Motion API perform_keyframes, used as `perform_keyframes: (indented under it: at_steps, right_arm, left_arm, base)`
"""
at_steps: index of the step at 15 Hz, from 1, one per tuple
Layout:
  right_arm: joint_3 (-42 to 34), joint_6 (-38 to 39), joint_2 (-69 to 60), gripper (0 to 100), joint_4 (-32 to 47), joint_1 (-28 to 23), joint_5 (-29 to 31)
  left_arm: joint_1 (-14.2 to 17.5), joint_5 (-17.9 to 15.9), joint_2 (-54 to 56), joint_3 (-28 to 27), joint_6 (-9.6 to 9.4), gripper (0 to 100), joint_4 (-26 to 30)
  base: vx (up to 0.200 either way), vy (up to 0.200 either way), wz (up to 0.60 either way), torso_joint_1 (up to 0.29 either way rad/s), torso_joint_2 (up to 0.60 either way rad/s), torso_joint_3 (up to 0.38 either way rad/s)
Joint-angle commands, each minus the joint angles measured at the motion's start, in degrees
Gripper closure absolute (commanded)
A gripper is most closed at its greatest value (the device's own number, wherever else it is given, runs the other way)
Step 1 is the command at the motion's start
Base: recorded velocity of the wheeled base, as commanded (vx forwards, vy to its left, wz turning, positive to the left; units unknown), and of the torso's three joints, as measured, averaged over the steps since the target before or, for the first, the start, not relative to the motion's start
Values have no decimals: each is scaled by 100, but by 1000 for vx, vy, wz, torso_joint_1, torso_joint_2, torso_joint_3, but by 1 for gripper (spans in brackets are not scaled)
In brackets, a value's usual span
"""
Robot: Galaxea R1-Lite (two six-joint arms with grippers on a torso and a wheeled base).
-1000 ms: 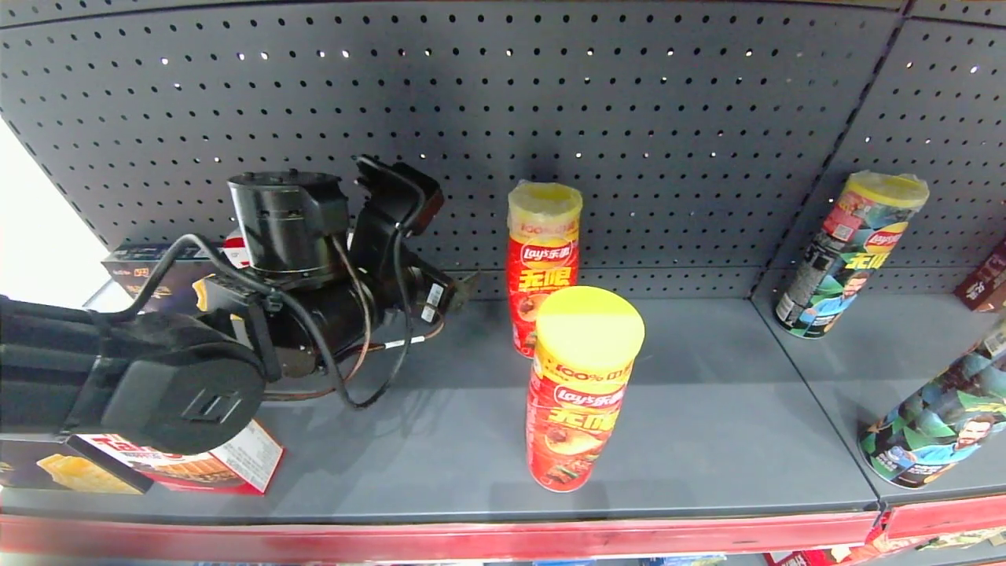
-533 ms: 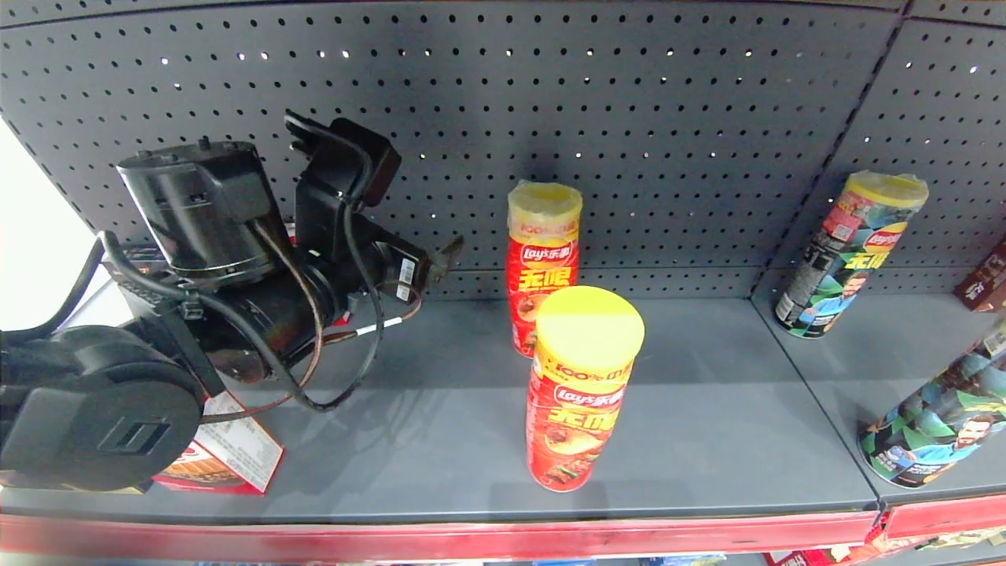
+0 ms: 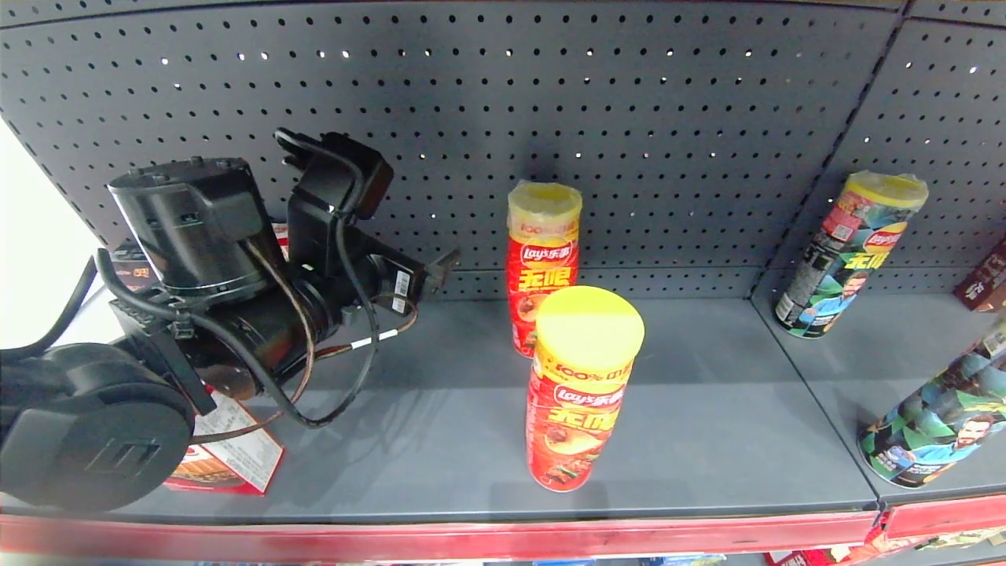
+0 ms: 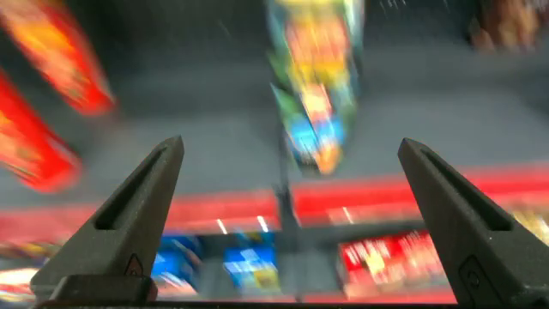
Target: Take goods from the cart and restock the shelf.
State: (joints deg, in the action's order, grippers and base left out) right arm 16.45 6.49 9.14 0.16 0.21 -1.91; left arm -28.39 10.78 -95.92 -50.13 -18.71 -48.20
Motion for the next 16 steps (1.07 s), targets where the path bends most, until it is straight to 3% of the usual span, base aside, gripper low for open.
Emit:
perform_keyframes:
  at_steps: [1, 4, 5, 9, 13, 16]
  right_arm:
    - [755, 19, 905, 0, 54, 208, -257]
    - [1625, -139, 2048, 0, 37, 612, -661]
    - [1915, -605, 2628, 0, 2, 885, -723]
    - [2539, -974, 3753, 0, -113, 1711, -688]
    - [2680, -1044, 4640, 0, -991, 2194, -670]
    - [2724, -1114, 4992, 0, -1027, 2528, -652]
  left_arm:
    - [0, 3, 73, 100, -1, 0, -5]
    - [18, -5, 143, 196, 34, 0, -40]
    - [35, -5, 152, 249, 34, 0, -67]
    - [53, -14, 222, 416, 34, 0, -84]
    - [97, -14, 302, 539, 34, 0, -93]
    - [132, -14, 302, 566, 34, 0, -93]
  base:
    - [0, 0, 0, 0, 0, 0]
    - [0, 0, 0, 0, 0, 0]
    - [0, 0, 0, 0, 0, 0]
    - [0, 0, 0, 0, 0, 0]
    - [0, 0, 0, 0, 0, 0]
    - [0, 0, 0, 0, 0, 0]
